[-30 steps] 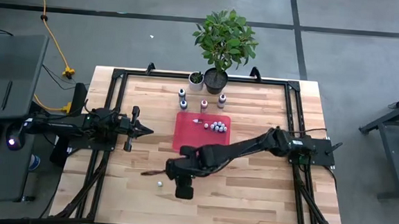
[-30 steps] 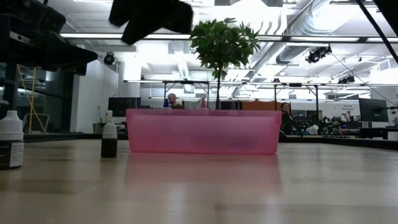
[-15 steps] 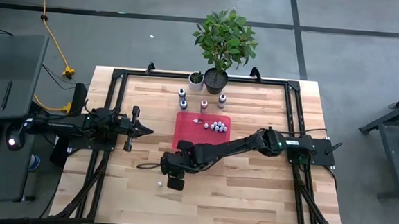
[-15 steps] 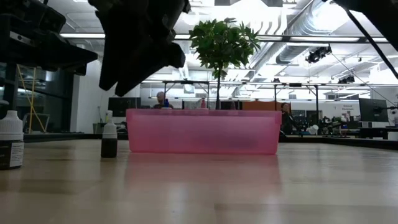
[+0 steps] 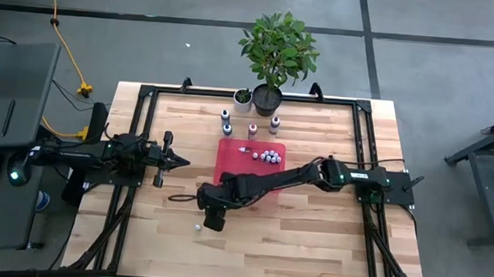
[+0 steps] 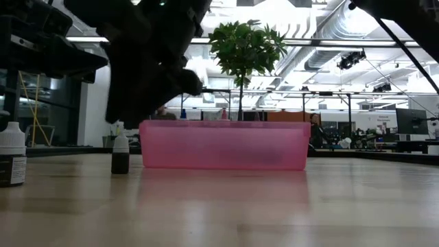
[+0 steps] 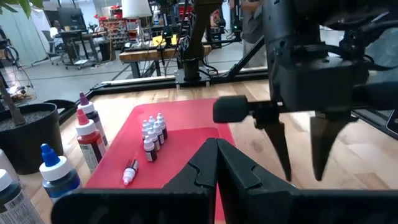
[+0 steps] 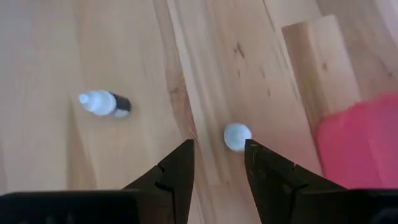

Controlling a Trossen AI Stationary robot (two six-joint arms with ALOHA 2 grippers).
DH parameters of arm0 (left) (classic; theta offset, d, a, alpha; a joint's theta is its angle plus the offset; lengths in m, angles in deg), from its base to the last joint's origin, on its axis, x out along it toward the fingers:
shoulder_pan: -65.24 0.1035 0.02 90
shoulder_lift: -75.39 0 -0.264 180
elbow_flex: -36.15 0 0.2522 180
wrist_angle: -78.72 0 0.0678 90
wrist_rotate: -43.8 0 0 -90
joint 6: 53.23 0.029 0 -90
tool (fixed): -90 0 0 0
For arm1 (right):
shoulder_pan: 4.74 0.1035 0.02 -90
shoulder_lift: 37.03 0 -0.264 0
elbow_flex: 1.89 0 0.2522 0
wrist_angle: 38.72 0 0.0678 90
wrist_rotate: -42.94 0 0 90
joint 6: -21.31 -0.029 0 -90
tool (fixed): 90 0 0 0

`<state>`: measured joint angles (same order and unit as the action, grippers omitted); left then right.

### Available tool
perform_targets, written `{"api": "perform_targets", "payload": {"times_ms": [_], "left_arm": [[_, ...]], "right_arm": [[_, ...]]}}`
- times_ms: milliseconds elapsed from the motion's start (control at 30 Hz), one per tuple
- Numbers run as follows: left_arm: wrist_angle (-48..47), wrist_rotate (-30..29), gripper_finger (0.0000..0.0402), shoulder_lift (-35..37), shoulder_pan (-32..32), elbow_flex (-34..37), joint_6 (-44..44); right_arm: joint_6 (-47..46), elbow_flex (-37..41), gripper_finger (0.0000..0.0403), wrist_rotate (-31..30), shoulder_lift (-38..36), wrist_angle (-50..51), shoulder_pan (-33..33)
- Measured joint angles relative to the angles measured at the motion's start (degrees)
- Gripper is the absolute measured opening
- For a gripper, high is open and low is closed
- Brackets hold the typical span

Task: Pick & Place food coloring
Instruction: Put the small green food coloring bottle into the pink container

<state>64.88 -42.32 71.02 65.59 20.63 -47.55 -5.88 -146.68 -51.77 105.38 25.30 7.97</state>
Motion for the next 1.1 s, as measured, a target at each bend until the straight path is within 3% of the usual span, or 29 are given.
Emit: {"api": "perform_targets", "payload": {"times_ms": [1100], "left_arm": [[-0.02,-0.44,0.0000,-0.02,-0.02,0.02,0.01]], "right_arm": [[-3.88,3.40,0.0130,-0.48,1.39,-4.35,-0.83]]}}
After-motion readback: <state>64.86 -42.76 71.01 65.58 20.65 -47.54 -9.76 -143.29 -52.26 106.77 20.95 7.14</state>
